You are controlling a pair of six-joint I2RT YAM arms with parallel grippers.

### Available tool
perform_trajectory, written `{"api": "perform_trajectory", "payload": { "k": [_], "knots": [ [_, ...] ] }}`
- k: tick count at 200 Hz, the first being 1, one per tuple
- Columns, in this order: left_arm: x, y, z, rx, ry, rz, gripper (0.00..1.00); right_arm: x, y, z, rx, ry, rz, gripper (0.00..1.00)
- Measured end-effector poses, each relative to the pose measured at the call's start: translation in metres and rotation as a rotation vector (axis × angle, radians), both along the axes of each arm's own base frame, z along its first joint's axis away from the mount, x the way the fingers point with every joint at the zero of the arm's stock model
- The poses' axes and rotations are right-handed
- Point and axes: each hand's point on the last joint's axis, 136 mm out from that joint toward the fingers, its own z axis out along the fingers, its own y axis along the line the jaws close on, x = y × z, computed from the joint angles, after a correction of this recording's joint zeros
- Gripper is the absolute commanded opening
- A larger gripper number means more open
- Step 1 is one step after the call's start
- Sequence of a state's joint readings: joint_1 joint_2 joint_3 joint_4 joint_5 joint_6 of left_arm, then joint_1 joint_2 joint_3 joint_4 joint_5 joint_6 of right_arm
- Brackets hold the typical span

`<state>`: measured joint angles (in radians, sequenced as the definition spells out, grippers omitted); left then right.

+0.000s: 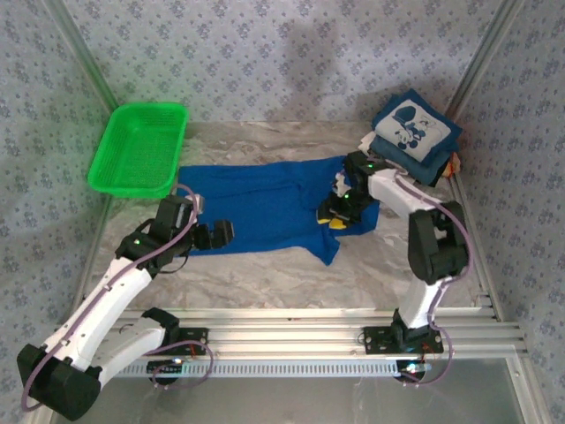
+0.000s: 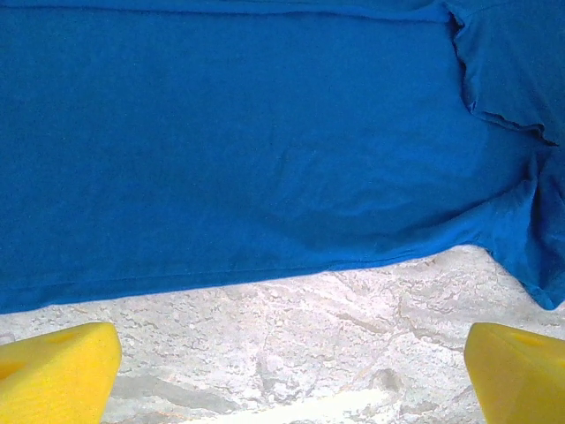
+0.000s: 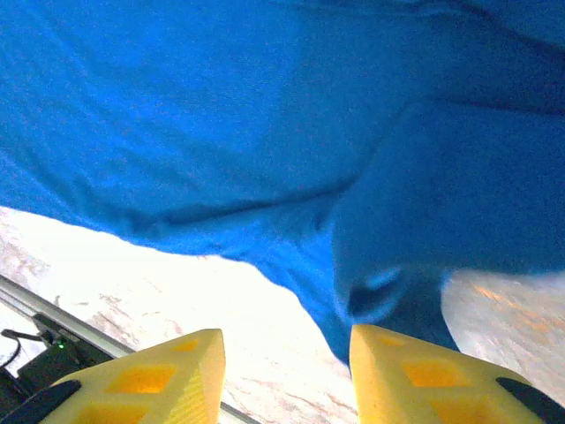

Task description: Fold and stack the t-shirts

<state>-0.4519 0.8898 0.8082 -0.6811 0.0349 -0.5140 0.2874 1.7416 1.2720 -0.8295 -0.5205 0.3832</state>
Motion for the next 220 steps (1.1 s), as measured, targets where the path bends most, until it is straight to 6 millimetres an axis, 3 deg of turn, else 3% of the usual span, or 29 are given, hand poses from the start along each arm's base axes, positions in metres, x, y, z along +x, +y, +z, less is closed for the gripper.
{"api": "perform_trajectory", "payload": {
  "k": [27, 54, 76, 130, 220],
  "knots": [
    [0.000, 0.001, 0.000, -0.002, 0.000, 0.008, 1.00, -0.004, -0.032, 0.015, 0.027, -0.060, -0.083, 0.41],
    [0.003, 0.003, 0.001, -0.004, -0.005, 0.022, 1.00, -0.008, -0.051, -0.006, 0.028, -0.029, -0.121, 0.36],
    [0.005, 0.007, 0.000, -0.002, -0.001, 0.039, 1.00, -0.008, -0.049, -0.026, 0.030, 0.001, -0.104, 0.31],
    [0.006, 0.016, 0.001, -0.001, 0.001, 0.072, 1.00, 0.000, -0.039, -0.057, 0.021, 0.035, -0.071, 0.31],
    [0.001, 0.026, 0.008, -0.009, -0.018, 0.100, 1.00, 0.009, -0.022, -0.063, -0.053, 0.016, 0.012, 0.32]
  ]
}}
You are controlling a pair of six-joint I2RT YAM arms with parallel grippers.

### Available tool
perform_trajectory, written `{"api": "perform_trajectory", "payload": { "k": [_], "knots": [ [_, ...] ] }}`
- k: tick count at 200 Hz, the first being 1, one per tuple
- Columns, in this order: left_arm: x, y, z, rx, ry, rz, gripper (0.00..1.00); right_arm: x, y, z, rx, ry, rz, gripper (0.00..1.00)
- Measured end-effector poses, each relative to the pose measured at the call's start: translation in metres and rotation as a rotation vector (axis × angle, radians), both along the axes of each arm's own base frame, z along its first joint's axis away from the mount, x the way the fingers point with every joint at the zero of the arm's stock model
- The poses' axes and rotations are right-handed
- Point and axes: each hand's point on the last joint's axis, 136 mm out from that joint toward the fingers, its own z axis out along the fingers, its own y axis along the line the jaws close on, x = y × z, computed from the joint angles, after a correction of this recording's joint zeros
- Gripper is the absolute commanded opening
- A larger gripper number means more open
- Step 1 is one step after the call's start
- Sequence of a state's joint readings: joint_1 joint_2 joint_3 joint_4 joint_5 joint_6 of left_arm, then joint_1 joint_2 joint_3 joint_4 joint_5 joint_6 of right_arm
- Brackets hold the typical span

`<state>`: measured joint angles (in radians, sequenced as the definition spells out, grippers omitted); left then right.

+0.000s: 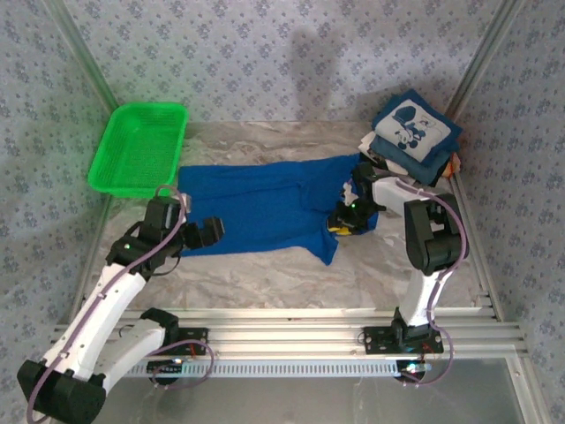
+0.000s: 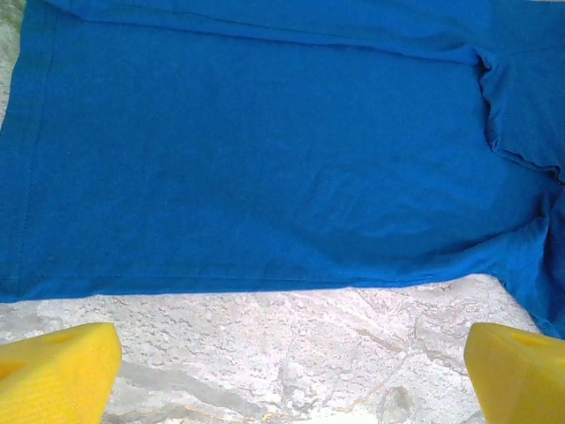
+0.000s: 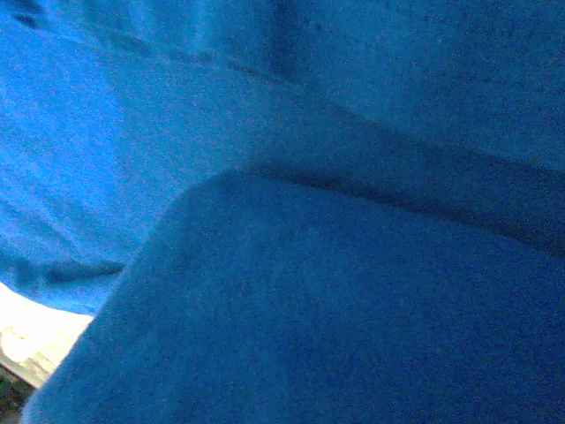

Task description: Fold and stack the t-shirts

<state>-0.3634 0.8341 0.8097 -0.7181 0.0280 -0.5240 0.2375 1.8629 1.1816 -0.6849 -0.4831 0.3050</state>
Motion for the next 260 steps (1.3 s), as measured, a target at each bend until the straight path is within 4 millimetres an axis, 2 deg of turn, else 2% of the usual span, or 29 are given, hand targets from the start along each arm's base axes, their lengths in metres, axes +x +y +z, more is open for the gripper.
{"api": "perform_trajectory", "payload": {
  "k": [49, 84, 141, 155, 176, 221, 238, 260],
  "knots": [
    [-0.003, 0.006, 0.000, 0.001, 0.002, 0.017, 1.00, 0.004, 0.005, 0.000, -0.068, -0.028, 0.052, 0.32],
    [-0.003, 0.009, 0.003, -0.002, -0.006, 0.030, 1.00, 0.002, 0.002, -0.009, -0.107, -0.018, 0.068, 0.29],
    [-0.006, 0.014, -0.005, 0.008, 0.015, 0.042, 1.00, 0.004, -0.003, -0.013, -0.141, -0.024, 0.061, 0.07],
    [-0.008, 0.017, -0.007, 0.010, 0.019, 0.051, 1.00, 0.006, -0.004, -0.011, -0.145, -0.034, 0.056, 0.04],
    [-0.010, 0.025, -0.009, 0.019, 0.025, 0.082, 1.00, 0.008, -0.004, -0.001, -0.138, -0.062, 0.051, 0.00],
    [-0.014, 0.060, -0.024, 0.046, 0.115, 0.249, 1.00, 0.005, -0.011, 0.044, -0.116, -0.138, 0.025, 0.00],
    [-0.014, 0.067, -0.030, 0.045, 0.148, 0.285, 1.00, -0.003, -0.019, 0.054, -0.111, -0.141, 0.004, 0.00],
    [-0.014, 0.073, -0.038, 0.036, 0.193, 0.323, 1.00, -0.025, -0.031, 0.055, -0.117, -0.094, -0.022, 0.00]
  ]
}}
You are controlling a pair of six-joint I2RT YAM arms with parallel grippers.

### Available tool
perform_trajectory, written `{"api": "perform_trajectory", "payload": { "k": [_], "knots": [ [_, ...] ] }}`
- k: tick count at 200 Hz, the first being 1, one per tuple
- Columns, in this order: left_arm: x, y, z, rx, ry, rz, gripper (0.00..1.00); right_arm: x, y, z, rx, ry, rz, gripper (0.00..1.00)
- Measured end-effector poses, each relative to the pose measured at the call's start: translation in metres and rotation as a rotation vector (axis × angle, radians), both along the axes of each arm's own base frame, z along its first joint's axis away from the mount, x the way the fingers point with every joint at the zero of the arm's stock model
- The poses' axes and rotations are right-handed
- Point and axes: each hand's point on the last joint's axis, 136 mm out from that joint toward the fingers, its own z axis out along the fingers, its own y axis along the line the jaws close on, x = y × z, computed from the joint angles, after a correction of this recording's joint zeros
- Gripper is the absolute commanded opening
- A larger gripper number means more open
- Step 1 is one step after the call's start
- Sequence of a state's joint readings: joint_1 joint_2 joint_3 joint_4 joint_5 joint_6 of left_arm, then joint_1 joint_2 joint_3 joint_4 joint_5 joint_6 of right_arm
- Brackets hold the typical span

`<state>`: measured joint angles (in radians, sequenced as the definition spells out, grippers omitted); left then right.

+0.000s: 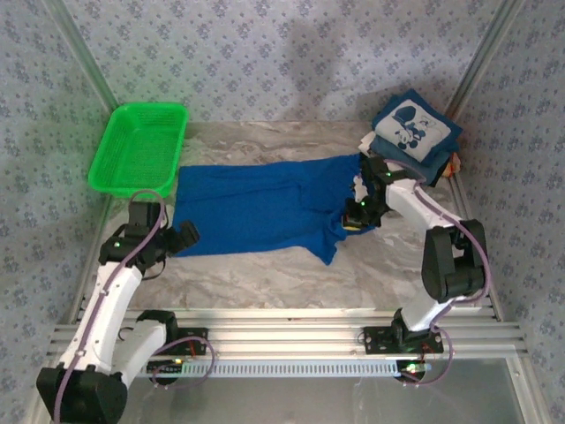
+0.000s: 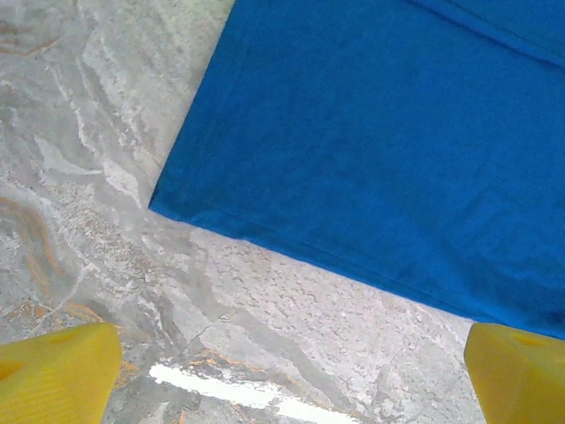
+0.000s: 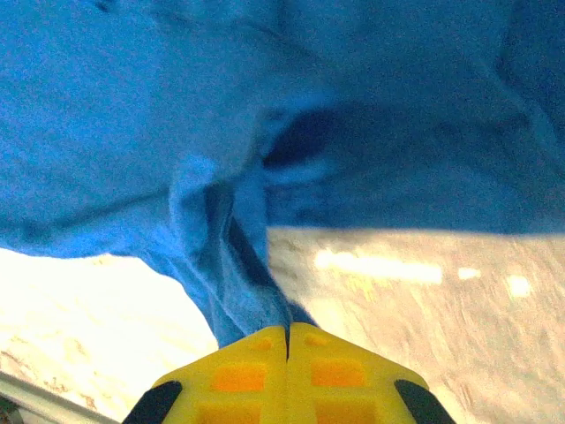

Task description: Fold and stack the t-shirts

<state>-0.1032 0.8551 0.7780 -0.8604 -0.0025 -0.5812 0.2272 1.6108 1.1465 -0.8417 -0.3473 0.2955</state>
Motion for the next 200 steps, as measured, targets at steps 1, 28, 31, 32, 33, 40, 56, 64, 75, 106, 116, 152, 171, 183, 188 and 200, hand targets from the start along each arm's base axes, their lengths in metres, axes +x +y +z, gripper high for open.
{"api": "perform_trajectory", "payload": {
  "k": [1, 28, 31, 32, 33, 40, 56, 64, 75, 106, 116, 152, 171, 183, 188, 200],
  "knots": [
    [0.000, 0.000, 0.000, -0.001, 0.002, 0.002, 1.00, -0.001, 0.000, 0.000, 0.000, 0.001, -0.001, 0.00],
    [-0.001, 0.004, -0.007, -0.017, 0.035, 0.039, 1.00, -0.022, -0.011, -0.001, -0.007, 0.046, -0.024, 0.00],
    [-0.001, 0.004, -0.008, -0.019, 0.037, 0.041, 1.00, -0.024, -0.011, -0.001, -0.007, 0.048, -0.027, 0.00],
    [-0.001, 0.005, -0.008, -0.020, 0.040, 0.045, 1.00, -0.025, -0.012, 0.000, -0.007, 0.048, -0.027, 0.00],
    [-0.001, 0.005, -0.008, -0.020, 0.042, 0.047, 1.00, -0.026, -0.012, 0.000, -0.006, 0.049, -0.029, 0.00],
    [0.000, 0.007, -0.011, -0.022, 0.052, 0.061, 0.99, -0.029, -0.014, 0.000, -0.005, 0.053, -0.034, 0.00],
    [-0.001, 0.012, -0.019, -0.025, 0.099, 0.097, 0.99, -0.039, -0.021, 0.000, -0.006, 0.068, -0.054, 0.00],
    [-0.002, 0.015, -0.026, -0.025, 0.133, 0.115, 0.99, -0.043, -0.024, 0.000, -0.007, 0.075, -0.064, 0.00],
    [-0.003, 0.020, -0.035, -0.025, 0.182, 0.141, 0.97, -0.047, -0.029, 0.000, -0.008, 0.082, -0.078, 0.00],
    [-0.005, 0.037, -0.061, -0.061, 0.282, 0.243, 0.81, -0.055, -0.037, 0.006, -0.005, 0.078, -0.108, 0.00],
    [-0.006, 0.042, -0.069, -0.080, 0.298, 0.264, 0.75, -0.056, -0.039, 0.007, -0.005, 0.079, -0.116, 0.00],
    [0.002, 0.047, -0.090, -0.152, 0.316, 0.314, 0.68, -0.060, -0.046, 0.009, -0.004, 0.087, -0.139, 0.00],
    [0.014, 0.048, -0.098, -0.180, 0.306, 0.316, 0.65, -0.064, -0.050, 0.010, -0.001, 0.094, -0.158, 0.00],
    [0.021, 0.050, -0.104, -0.193, 0.299, 0.328, 0.64, -0.066, -0.053, 0.012, 0.003, 0.097, -0.167, 0.00],
    [0.022, 0.050, -0.106, -0.198, 0.300, 0.330, 0.63, -0.067, -0.054, 0.013, 0.003, 0.097, -0.170, 0.00],
    [0.026, 0.051, -0.111, -0.205, 0.301, 0.333, 0.62, -0.068, -0.056, 0.015, 0.006, 0.097, -0.178, 0.00]
  ]
}}
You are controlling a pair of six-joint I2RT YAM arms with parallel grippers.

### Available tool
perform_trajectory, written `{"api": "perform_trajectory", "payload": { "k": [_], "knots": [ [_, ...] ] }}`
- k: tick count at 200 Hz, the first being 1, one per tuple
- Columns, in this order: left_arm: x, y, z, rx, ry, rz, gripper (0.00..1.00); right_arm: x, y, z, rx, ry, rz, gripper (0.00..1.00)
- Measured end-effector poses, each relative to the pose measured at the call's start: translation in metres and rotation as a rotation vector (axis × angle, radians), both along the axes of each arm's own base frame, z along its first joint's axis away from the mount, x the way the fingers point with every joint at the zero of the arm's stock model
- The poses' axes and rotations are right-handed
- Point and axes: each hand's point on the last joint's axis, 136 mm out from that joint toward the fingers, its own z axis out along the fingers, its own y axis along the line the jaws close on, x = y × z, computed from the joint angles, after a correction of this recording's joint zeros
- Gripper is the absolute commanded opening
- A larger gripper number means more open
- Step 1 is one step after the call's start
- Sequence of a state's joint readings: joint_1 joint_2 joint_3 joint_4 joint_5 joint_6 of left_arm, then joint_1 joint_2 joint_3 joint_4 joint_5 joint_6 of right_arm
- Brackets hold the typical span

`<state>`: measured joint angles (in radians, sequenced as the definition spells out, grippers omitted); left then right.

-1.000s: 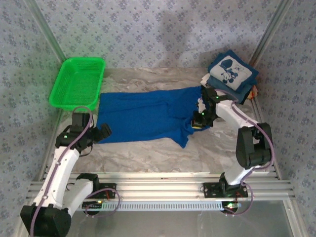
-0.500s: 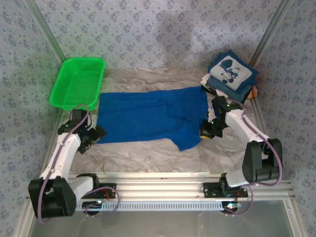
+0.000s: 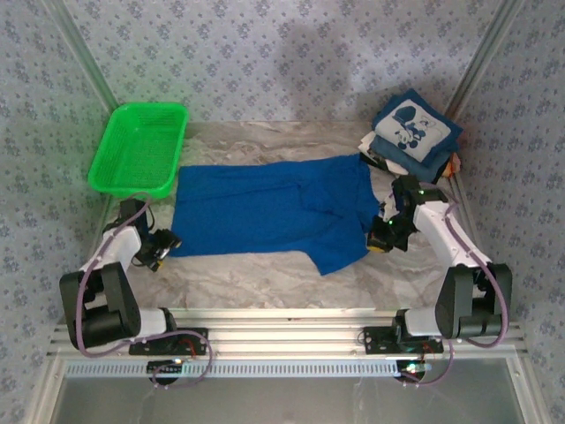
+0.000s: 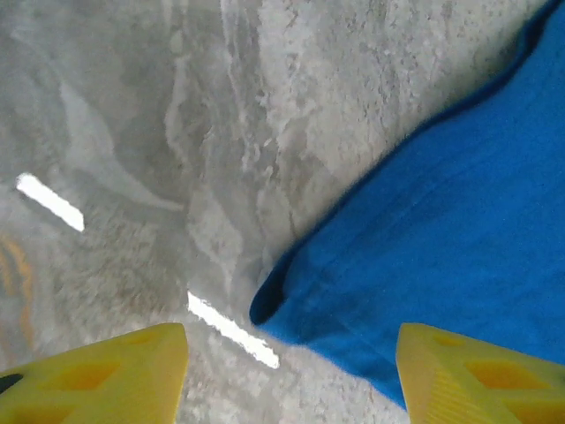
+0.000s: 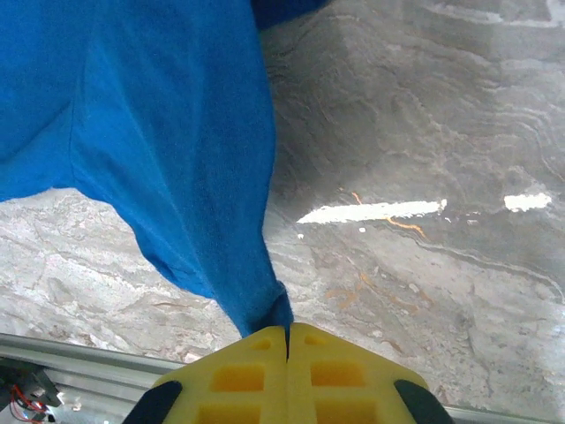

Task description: Fold and stack the t-shirts

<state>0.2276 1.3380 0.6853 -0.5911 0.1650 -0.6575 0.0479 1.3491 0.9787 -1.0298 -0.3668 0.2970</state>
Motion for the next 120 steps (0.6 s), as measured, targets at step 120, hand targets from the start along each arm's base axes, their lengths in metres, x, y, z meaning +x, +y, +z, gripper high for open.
{"api": "perform_trajectory", "payload": {
  "k": [120],
  "knots": [
    [0.001, 0.008, -0.019, -0.009, 0.059, 0.056, 0.38, -0.006, -0.006, 0.005, 0.015, 0.012, -0.024, 0.00]
  ]
}}
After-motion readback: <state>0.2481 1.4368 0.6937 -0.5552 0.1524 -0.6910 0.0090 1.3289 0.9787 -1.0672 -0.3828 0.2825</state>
